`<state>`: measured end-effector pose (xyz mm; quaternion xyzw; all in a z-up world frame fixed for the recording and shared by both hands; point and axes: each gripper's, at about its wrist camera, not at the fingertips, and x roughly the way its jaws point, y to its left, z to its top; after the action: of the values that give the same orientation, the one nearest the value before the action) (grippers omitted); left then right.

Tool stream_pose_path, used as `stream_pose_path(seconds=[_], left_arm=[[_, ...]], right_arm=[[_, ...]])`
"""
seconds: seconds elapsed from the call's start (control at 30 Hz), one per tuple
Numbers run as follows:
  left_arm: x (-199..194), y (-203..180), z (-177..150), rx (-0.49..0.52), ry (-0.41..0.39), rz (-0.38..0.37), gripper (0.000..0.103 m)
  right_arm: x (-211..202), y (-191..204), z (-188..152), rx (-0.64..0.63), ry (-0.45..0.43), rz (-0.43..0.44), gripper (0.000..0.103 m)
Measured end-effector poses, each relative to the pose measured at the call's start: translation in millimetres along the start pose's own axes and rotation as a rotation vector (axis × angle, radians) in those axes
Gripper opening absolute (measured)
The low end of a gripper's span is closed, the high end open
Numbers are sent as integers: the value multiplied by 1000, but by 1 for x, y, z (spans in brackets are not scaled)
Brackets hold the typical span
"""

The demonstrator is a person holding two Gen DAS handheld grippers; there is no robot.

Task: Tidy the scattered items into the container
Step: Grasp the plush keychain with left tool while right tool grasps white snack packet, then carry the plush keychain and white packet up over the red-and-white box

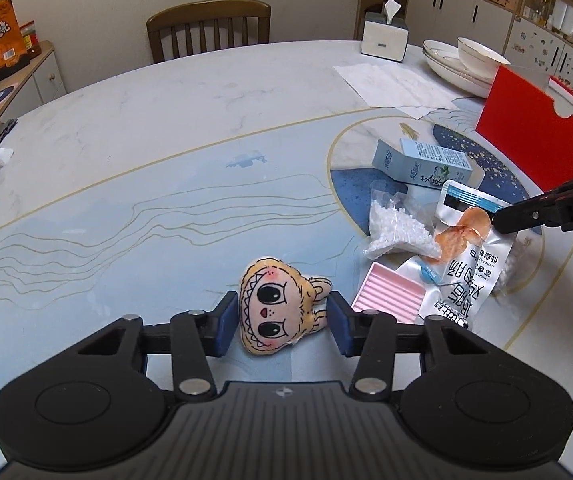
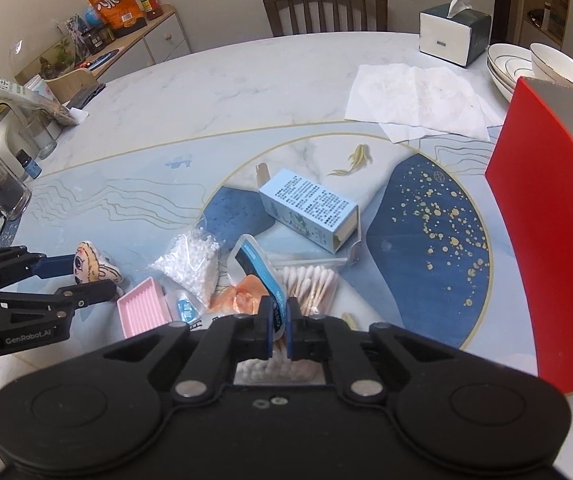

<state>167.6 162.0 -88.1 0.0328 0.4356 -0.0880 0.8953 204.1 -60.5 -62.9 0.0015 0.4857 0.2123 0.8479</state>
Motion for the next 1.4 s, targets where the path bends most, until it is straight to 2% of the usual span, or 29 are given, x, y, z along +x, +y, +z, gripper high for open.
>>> stream_pose_path(seconds=[0.3,0.87,1.17,1.4], left_arm=[[-4,-6,0,7,0,4,36],[-33,-18,4,-82,-33,-16,34],[-52,-44,11,-86,-51,-83,34],[-59,-74,24,-59,-58,-137,34]], right_arm=[[-15,3,-1,-16,-28,13,1],[-54,-3,-8,-15,-99,63,0],[-76,-16,-13,4,-103,69,0],[-101,-31,-14,14,-142,53,0]])
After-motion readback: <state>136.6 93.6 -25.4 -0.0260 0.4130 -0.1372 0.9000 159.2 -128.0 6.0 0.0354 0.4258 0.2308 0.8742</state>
